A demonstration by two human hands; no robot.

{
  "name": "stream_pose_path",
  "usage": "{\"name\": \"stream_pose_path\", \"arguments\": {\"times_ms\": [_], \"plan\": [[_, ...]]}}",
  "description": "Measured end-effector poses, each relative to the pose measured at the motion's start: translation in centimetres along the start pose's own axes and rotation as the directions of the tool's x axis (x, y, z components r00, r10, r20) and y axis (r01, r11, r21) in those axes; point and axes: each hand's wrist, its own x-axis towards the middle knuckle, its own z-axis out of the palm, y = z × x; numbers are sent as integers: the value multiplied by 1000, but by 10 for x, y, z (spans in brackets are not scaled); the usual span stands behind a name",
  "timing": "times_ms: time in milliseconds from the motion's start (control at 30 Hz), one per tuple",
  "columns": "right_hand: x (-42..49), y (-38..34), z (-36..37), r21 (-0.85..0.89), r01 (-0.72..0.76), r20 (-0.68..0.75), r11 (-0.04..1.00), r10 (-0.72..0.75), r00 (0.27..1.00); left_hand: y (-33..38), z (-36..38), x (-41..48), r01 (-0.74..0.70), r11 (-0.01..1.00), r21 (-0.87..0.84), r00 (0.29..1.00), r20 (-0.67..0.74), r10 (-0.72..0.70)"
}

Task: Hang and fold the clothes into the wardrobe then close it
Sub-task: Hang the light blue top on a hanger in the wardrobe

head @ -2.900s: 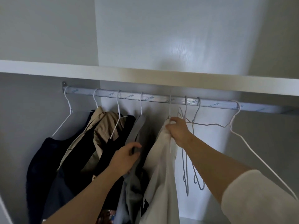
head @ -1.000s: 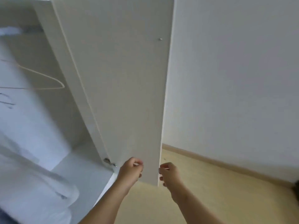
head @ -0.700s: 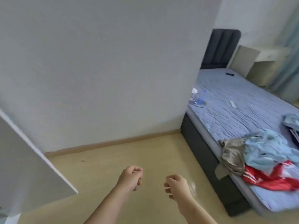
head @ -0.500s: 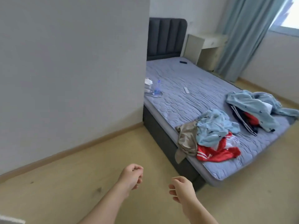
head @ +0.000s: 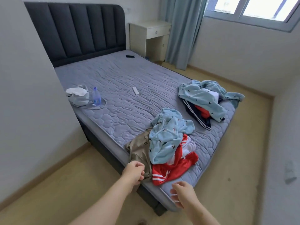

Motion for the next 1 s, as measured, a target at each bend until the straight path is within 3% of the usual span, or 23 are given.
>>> {"name": "stream_pose_path", "arguments": {"times_ms": [267,667,800,900,933,1000], "plan": [[124,-68,-52,-20,-73,0,997,73,997,69,69,122,73,980,183,997,14,-77],[389,-124,-101,-438,-123,189,891,225,956,90,191,314,283,888,363,955,-193,-225],[463,-123,-103,-441,-129,212,888,242,947,91,233,372,147,755,639,987,-146,-68],[494,-116,-104,-435,-135,248,890,263,933,83,260,408,-97,433,896,993,60,98],[501,-112,-105,-430,-141,258,892,270,928,80,266,419,-123,373,920,992,102,75],[511,-105,-107,-411,-180,261,894,304,916,76,273,436,-59,364,930,998,59,12]]}}
